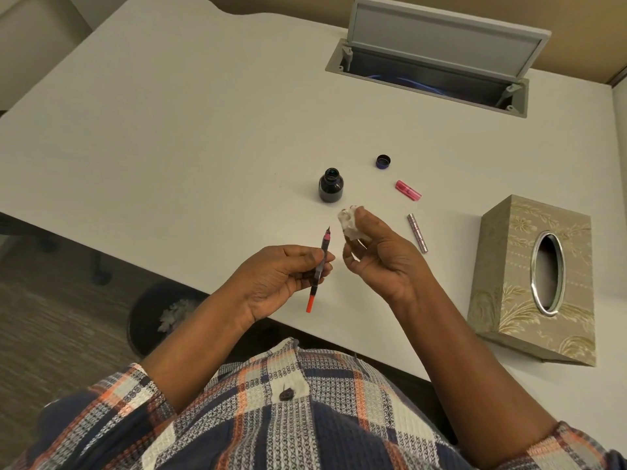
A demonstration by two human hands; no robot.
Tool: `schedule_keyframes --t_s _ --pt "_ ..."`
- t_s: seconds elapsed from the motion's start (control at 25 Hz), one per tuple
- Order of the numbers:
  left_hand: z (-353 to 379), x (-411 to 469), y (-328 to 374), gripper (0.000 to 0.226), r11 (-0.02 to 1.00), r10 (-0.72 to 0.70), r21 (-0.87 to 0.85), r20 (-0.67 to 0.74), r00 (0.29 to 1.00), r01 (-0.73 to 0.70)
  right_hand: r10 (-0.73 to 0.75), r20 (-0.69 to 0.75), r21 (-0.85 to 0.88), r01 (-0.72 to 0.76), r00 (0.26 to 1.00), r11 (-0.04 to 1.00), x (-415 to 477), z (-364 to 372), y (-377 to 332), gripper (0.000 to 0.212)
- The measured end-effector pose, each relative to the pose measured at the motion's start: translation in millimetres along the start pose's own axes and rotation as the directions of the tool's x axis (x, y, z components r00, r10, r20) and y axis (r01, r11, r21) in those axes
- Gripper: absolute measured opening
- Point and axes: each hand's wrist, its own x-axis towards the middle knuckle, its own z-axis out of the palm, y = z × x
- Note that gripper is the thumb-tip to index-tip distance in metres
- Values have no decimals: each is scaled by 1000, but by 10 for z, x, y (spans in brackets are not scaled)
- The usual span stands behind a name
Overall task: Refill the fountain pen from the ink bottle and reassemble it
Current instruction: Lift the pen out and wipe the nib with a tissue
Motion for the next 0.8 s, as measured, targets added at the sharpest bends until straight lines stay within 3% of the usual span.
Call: schedule_keyframes --t_s 0.08,0.16,0.28,0.44,0.8 --pt "5 3 12 14 999 33 11 -6 999 -33 24 -23 89 -22 999 996 14 -41 -26 27" --pt "22 8 14 14 999 42 -6 -2 999 -42 35 -19 137 -32 999 990 10 -75 -13 22" --pt "38 12 2 14 997 57 -49 -29 998 -58 60 10 160 -60 998 985 -32 -76 35 6" --pt "15 46 14 18 990 93 -102 -27 995 -95 49 38 106 -53 998 993 -89 -34 72 15" --pt "53 42 46 18 983 141 -125 25 990 -137 -264 142 -125 282 954 951 -215 72 -21 14"
